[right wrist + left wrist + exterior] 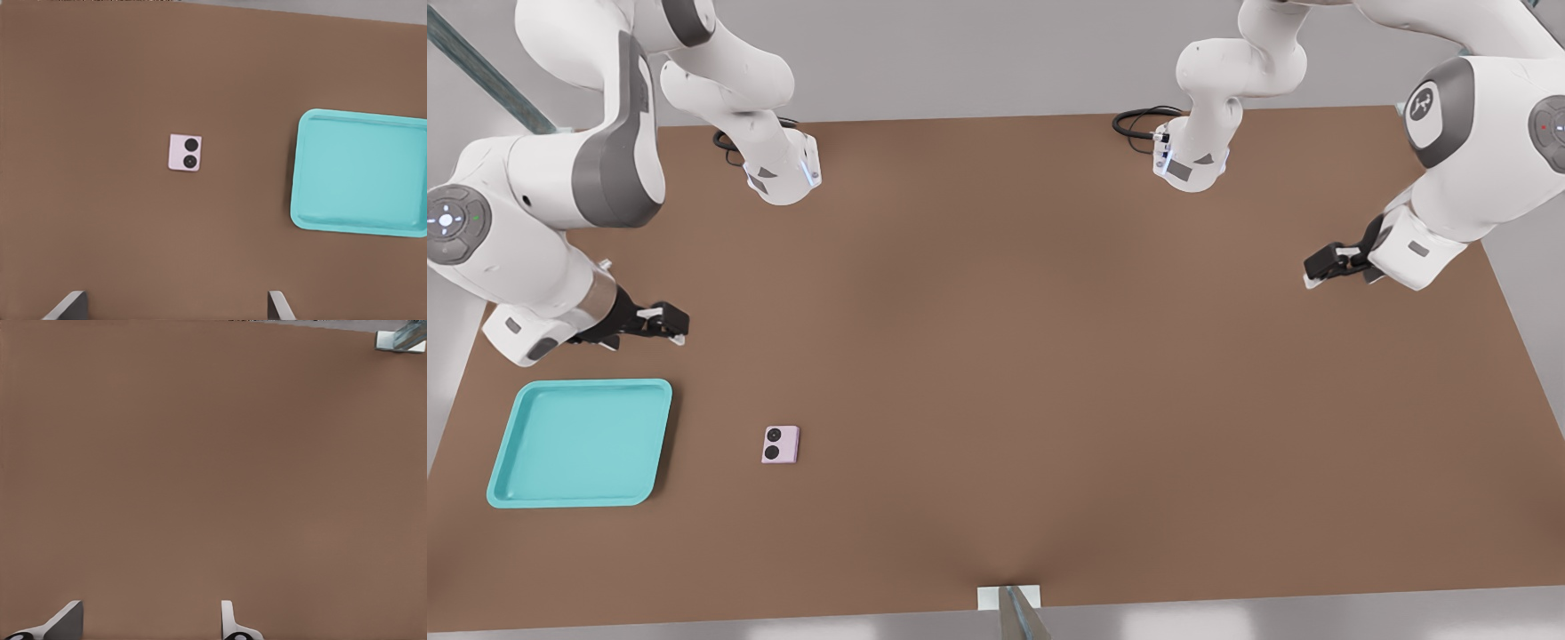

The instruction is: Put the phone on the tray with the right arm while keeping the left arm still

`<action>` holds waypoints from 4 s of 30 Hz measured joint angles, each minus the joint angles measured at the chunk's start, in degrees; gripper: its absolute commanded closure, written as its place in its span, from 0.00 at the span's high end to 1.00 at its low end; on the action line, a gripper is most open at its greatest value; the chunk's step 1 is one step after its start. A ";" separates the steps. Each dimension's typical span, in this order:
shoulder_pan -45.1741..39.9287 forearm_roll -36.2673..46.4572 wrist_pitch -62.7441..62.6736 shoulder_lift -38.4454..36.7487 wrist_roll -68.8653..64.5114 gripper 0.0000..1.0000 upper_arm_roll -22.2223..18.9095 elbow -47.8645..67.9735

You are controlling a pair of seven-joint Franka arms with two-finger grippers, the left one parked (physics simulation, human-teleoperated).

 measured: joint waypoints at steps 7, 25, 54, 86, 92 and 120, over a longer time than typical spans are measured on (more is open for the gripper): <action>1.52 1.14 4.54 7.92 2.33 1.00 0.27 0.47; -0.14 1.50 38.86 31.81 10.66 1.00 1.30 -9.22; -5.72 -0.19 45.66 32.85 7.03 1.00 6.76 -15.36; -16.55 -3.32 45.53 29.81 1.00 0.79 6.60 -8.00; -26.73 -3.74 42.41 28.83 -5.72 0.79 6.75 -8.01; -1.17 -1.44 20.65 -6.70 -13.71 1.00 -3.42 -13.20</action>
